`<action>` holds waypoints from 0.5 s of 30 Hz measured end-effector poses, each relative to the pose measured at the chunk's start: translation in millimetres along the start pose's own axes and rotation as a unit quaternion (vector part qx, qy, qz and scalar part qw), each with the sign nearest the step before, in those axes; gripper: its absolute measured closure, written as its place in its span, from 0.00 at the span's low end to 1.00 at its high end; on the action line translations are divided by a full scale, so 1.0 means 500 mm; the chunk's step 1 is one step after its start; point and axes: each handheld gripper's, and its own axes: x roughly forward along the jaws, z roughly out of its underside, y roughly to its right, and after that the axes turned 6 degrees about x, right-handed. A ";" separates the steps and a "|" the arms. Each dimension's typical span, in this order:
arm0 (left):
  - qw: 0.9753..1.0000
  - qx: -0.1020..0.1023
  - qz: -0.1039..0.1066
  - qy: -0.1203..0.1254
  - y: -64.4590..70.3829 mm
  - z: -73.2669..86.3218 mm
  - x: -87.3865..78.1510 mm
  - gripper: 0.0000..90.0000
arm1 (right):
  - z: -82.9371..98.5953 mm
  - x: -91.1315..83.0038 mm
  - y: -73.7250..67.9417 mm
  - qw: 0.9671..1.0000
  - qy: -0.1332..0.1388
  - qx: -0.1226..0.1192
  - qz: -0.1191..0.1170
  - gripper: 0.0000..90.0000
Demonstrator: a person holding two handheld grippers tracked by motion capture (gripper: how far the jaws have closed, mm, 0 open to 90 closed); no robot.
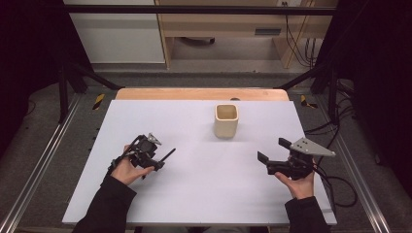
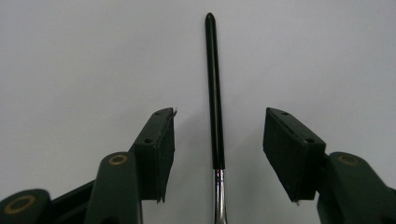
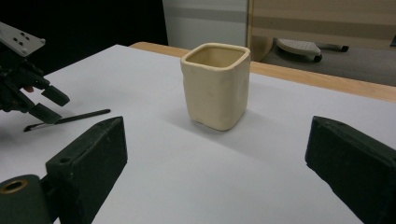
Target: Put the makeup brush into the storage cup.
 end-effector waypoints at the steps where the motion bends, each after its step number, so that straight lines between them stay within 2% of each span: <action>1: 1.000 0.000 0.000 0.000 0.000 0.000 0.000 0.48 | 0.000 0.000 0.000 1.000 0.000 0.000 0.000 0.07; 5: 1.000 0.008 0.004 -0.014 0.001 -0.005 0.012 0.51 | 0.000 0.001 0.000 1.000 0.000 0.000 0.000 0.07; 9: 1.000 0.008 0.015 -0.026 0.000 -0.007 0.023 0.58 | 0.001 0.002 -0.001 1.000 -0.001 0.001 0.000 0.07; 15: 0.999 0.004 0.017 -0.032 -0.002 -0.006 0.028 0.70 | 0.001 0.002 0.000 1.000 -0.003 0.000 -0.001 0.07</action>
